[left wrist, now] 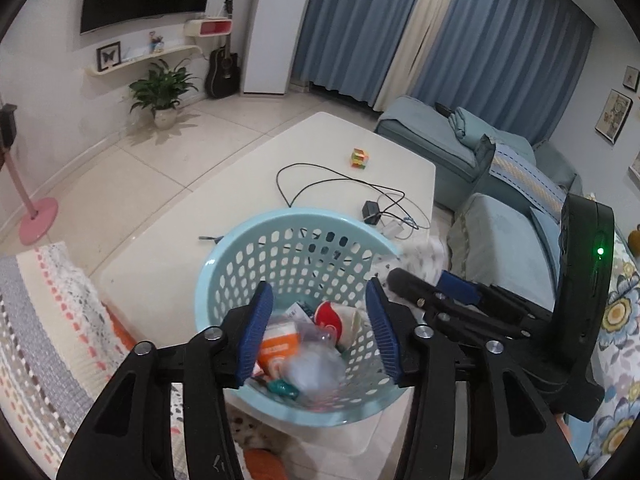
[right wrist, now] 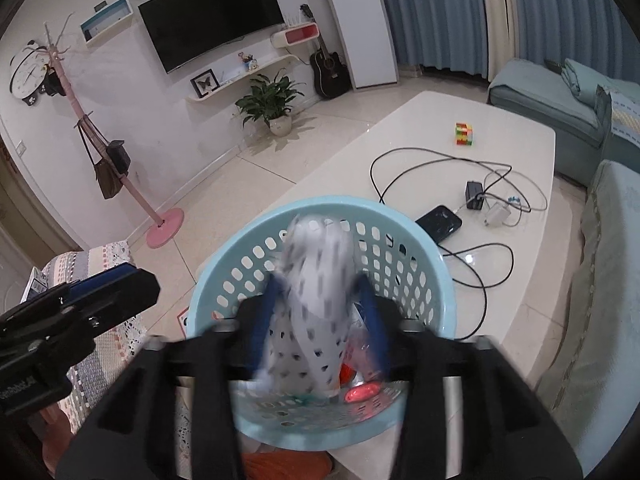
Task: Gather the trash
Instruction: 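Carry the bottle and polka-dot packet to the wastebasket and release both, then move both tools back to the orange snack bag and white milk carton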
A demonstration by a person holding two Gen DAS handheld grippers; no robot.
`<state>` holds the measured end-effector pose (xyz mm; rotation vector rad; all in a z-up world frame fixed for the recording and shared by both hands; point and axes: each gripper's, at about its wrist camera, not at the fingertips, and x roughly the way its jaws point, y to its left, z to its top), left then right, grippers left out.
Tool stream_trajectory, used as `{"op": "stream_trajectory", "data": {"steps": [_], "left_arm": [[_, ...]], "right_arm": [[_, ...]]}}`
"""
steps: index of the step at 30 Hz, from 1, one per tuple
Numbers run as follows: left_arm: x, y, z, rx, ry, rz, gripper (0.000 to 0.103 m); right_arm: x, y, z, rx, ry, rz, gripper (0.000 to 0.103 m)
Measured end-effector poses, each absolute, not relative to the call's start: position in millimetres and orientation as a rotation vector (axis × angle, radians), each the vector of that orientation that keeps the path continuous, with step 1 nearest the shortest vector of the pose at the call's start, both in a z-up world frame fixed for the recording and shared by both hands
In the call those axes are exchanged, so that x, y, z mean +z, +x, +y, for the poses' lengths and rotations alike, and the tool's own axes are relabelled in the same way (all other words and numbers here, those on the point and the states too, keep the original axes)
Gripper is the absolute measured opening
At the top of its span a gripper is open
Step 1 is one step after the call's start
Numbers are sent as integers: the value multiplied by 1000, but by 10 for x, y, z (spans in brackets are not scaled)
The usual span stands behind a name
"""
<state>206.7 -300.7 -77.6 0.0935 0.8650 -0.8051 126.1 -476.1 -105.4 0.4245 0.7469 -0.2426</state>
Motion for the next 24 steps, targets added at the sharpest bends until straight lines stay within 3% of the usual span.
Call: {"op": "stream_trajectory", "data": {"steps": [12,24], "left_arm": [[-653,1883,-2639,-771,41,849,57],[-299,1590,-1787,-660,-19,747,63]], "right_arm": [[-904,1134,-4744,-240,451,723,58],[-415,1126,-4024,-112,356,645,64]]}}
